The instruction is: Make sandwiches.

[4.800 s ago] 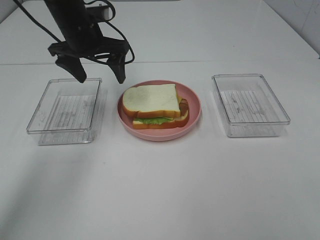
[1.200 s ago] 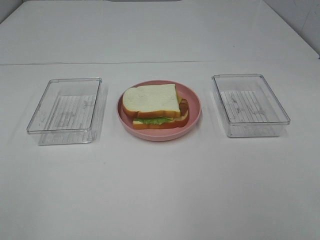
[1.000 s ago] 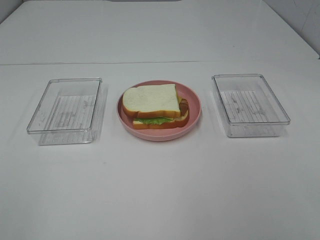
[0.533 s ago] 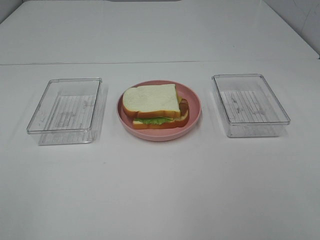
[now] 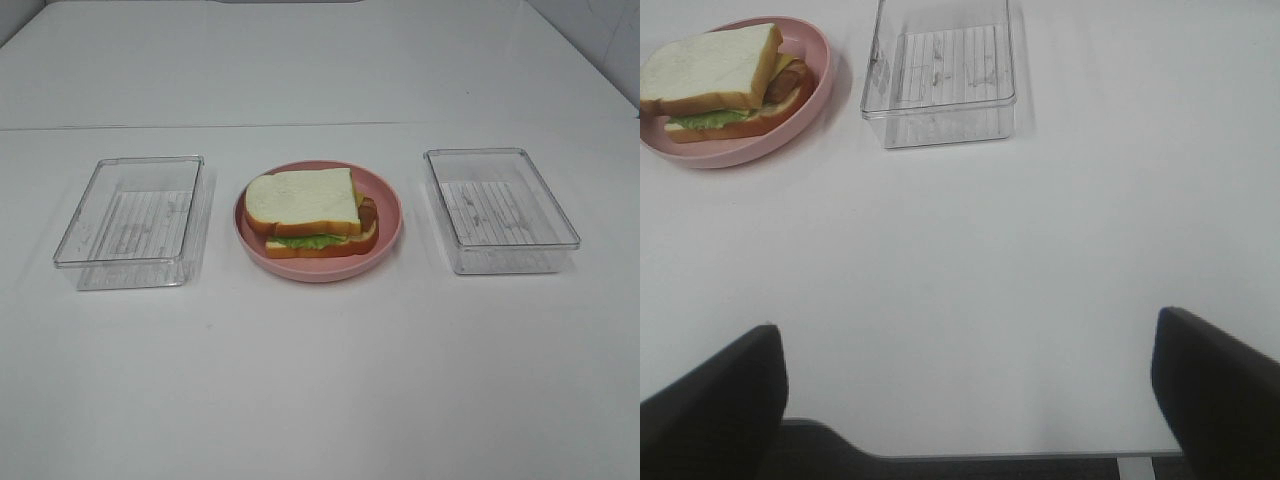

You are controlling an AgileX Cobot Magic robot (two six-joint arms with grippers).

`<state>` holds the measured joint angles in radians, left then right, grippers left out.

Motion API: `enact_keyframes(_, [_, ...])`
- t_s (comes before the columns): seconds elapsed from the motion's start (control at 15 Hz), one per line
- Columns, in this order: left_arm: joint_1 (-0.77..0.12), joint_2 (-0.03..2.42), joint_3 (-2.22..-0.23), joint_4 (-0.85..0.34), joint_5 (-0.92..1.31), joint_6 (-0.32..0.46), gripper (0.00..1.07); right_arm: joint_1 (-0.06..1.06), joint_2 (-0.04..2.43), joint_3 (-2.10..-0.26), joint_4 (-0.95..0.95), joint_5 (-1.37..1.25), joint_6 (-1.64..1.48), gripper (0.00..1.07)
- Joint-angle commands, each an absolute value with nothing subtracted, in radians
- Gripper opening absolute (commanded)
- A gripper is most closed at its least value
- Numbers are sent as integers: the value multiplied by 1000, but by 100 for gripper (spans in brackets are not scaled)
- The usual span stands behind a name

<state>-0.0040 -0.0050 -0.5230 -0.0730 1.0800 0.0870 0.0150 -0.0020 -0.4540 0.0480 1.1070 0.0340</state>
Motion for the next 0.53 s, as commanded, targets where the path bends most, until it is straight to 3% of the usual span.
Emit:
enact_keyframes(0.07, [-1, -25, -520, -75, 1075, 80, 84, 12, -28, -450, 48, 1099, 30, 94])
enact_keyframes(0.53, [-1, -25, -520, -75, 1075, 80, 84, 12, -28, -450, 48, 1099, 30, 94])
